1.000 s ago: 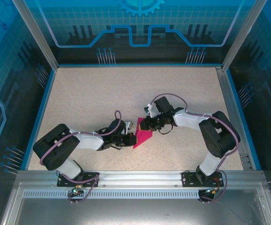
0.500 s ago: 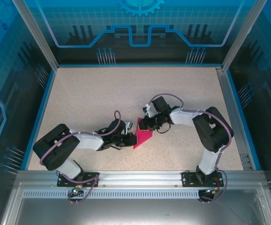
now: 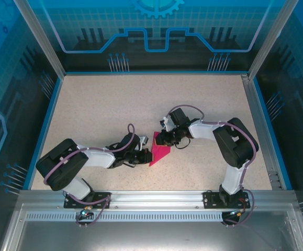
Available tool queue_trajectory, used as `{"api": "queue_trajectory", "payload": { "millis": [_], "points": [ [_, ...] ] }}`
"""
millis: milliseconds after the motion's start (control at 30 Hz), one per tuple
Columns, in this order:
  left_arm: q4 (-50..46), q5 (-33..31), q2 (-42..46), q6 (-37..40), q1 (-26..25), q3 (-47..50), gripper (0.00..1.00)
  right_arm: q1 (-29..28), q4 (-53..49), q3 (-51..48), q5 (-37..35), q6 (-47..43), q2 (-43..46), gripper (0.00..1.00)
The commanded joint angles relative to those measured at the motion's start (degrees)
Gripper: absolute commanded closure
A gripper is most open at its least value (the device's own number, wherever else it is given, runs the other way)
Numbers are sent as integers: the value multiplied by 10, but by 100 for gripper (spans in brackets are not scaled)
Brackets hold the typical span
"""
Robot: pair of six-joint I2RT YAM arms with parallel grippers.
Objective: Fold a paper plane with a square sheet of paper (pick it up from the middle)
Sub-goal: Fourth fold the wing at the center of the table.
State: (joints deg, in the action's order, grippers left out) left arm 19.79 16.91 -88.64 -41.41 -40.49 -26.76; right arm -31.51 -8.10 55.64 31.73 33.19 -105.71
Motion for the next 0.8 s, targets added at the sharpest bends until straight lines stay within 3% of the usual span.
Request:
{"api": "queue_trajectory", "payload": {
  "millis": [0, 767],
  "points": [
    [-12, 20, 10, 11, 4, 14, 96, -2, -12, 14, -6, -3, -16, 80],
    [-30, 35, -31, 0, 15, -4, 100, -16, 19, 5, 36, 11, 0, 78]
  ]
}}
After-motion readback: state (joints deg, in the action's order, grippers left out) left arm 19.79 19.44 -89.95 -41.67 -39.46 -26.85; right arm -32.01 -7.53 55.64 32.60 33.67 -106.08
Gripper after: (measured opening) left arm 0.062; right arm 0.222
